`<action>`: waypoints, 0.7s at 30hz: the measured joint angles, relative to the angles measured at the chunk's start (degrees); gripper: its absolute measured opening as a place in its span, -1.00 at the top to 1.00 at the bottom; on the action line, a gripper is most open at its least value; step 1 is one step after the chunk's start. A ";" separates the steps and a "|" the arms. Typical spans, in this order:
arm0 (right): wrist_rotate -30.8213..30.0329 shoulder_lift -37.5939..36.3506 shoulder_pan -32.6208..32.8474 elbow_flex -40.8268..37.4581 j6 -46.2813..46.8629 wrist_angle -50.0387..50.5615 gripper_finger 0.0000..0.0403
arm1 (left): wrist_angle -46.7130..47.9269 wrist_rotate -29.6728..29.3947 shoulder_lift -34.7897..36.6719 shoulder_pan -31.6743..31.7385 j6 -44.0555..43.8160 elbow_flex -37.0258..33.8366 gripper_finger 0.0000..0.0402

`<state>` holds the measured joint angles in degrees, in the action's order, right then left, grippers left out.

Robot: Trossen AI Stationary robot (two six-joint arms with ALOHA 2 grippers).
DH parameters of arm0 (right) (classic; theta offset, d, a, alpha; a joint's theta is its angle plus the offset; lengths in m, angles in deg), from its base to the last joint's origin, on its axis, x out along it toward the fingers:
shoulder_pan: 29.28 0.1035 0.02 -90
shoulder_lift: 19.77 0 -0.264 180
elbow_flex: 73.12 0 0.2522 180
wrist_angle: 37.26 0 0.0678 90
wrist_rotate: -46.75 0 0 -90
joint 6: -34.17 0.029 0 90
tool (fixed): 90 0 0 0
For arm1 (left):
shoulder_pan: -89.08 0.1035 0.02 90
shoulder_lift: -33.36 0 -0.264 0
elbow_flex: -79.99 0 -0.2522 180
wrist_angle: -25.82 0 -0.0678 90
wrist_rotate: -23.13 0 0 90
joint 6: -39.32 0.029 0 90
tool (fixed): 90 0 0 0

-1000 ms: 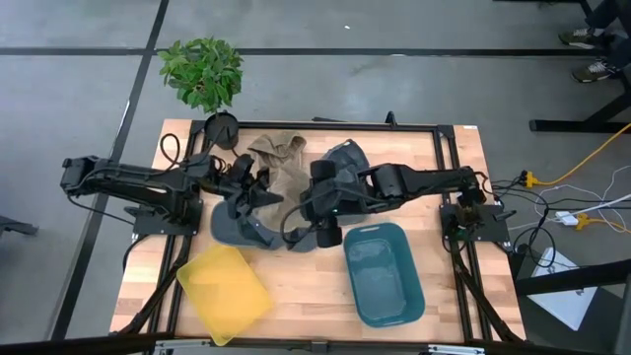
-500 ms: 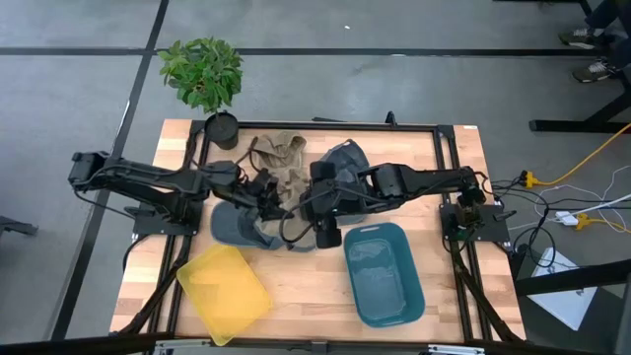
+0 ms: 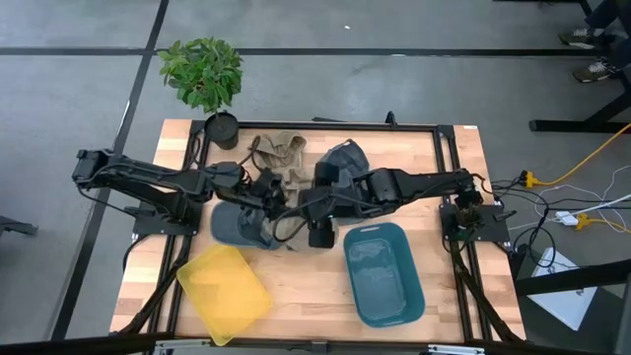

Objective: Pick & Place hat
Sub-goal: Put the right brown cap into the blue bin

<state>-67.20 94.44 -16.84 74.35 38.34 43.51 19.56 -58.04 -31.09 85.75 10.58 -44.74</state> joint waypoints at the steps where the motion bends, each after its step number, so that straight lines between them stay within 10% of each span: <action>1: -1.32 0.00 -0.08 0.00 1.06 0.83 -0.15 | 0.11 -2.11 0.25 0.07 0.23 0.00 0.83; 21: -7.39 1.19 -2.14 -0.01 2.77 -1.22 -0.15 | -5.95 -10.62 3.46 1.99 -0.94 0.09 0.82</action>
<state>-74.58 95.63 -18.98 74.34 41.11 42.29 13.61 -68.66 -27.63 87.74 9.64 -44.65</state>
